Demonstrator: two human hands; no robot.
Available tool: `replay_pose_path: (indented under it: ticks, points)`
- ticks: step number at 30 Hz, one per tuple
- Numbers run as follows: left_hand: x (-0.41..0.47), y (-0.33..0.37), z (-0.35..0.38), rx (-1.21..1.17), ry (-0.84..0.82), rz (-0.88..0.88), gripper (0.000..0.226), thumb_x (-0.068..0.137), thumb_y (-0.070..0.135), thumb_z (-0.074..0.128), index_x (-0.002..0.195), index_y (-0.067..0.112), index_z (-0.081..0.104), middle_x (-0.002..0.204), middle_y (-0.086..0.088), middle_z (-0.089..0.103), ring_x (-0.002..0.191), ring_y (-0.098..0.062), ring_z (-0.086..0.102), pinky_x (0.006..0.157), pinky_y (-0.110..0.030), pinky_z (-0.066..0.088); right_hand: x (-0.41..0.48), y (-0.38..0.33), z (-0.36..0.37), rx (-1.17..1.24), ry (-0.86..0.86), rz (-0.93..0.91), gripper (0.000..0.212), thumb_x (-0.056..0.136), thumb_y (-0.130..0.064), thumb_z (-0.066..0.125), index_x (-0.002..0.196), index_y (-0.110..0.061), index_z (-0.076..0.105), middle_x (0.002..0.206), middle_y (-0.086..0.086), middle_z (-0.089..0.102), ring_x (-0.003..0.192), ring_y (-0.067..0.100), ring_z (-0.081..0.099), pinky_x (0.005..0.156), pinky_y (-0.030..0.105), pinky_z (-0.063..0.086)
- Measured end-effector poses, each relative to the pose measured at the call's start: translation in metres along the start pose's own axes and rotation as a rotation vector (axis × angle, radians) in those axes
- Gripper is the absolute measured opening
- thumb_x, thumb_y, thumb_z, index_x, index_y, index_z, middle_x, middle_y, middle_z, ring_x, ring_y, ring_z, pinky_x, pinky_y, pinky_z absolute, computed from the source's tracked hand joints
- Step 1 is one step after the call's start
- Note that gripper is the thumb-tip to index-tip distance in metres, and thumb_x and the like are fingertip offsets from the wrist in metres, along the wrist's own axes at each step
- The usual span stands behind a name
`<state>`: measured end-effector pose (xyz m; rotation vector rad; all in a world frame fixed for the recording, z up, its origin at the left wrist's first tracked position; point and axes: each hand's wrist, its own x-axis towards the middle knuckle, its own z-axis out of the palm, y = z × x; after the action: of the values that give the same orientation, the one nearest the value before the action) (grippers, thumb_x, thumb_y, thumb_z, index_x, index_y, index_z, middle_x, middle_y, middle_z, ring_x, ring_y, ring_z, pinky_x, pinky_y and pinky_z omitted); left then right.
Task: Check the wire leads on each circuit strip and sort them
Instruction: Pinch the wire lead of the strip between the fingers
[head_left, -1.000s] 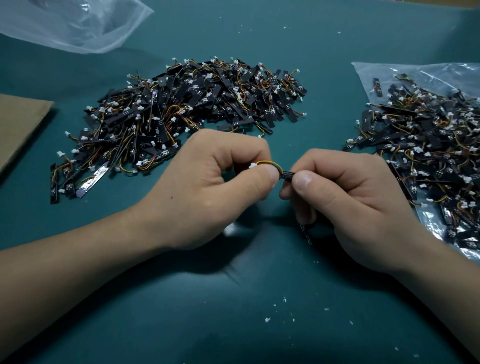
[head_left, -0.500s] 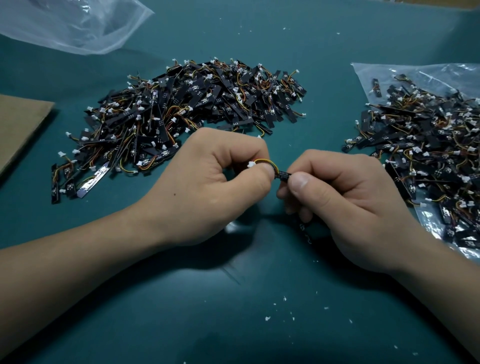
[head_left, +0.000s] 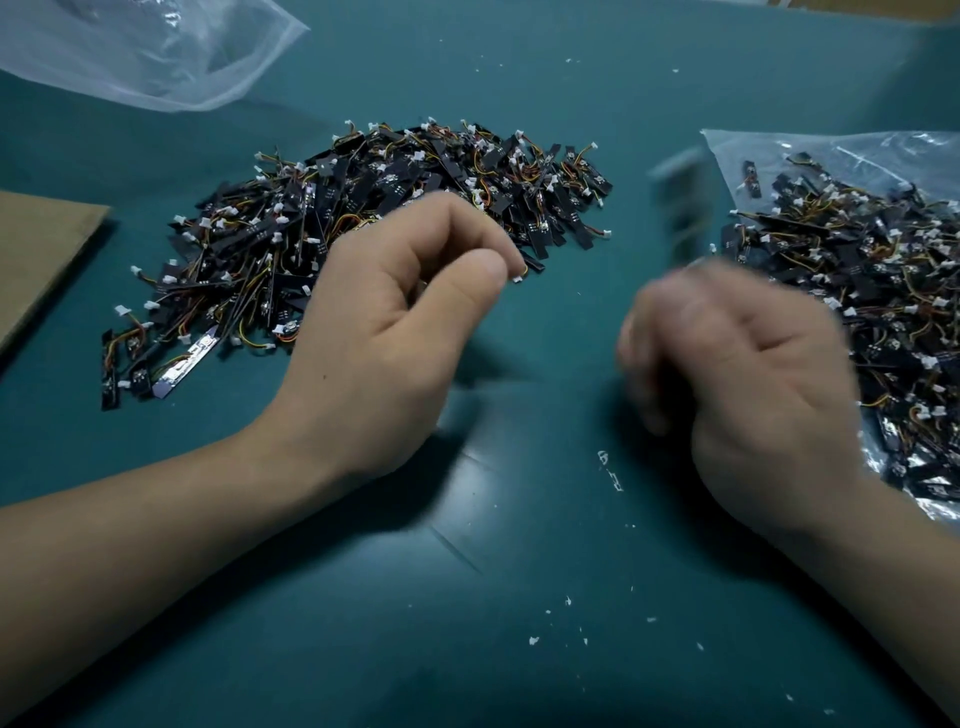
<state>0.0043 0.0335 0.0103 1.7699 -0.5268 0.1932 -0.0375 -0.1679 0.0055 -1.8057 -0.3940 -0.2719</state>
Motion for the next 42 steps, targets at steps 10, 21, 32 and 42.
replay_pose_path:
  ticks: [10,21,32,42]
  points:
    - [-0.0060,-0.0058,0.0065,0.821,-0.148,-0.071,0.040,0.078,0.018,0.045,0.107,0.040,0.061,0.111,0.020,0.052,0.109,-0.014,0.037,0.078,-0.030,0.013,0.0018,0.0069,0.0033,-0.098,-0.051,0.103,0.014,0.097,-0.017,0.062,0.108,-0.020,0.070,0.070,0.002,0.068,0.052,0.003,0.054,0.057,0.009,0.039]
    - [-0.0031,-0.0076,0.0048,0.519,-0.222,0.131,0.040,0.076,-0.017,0.058,0.090,0.018,0.072,0.086,0.004,0.063,0.082,-0.010,0.055,0.077,-0.021,0.044,0.0009,0.0058,0.0037,-0.193,-0.064,0.103,0.010,0.095,-0.022,0.065,0.102,-0.026,0.071,0.072,0.002,0.067,0.058,0.019,0.058,0.055,0.026,0.045]
    - [-0.0046,-0.0025,0.0023,0.350,-0.096,0.290,0.030,0.082,-0.016,0.066,0.087,0.013,0.070,0.088,0.004,0.062,0.083,-0.010,0.058,0.076,-0.017,0.041,0.0023,0.0023,0.0055,-0.319,-0.110,0.111,0.007,0.097,-0.029,0.062,0.104,-0.030,0.064,0.068,-0.005,0.069,0.059,0.015,0.061,0.058,0.019,0.044]
    - [-0.0067,-0.0001,0.0023,0.284,-0.060,0.196,0.022,0.086,0.013,0.073,0.107,0.017,0.065,0.095,0.012,0.063,0.089,-0.013,0.058,0.079,-0.023,0.044,0.0025,0.0040,0.0040,-0.213,-0.013,0.076,0.008,0.100,-0.022,0.058,0.094,-0.027,0.059,0.063,-0.007,0.064,0.050,0.010,0.054,0.054,0.014,0.039]
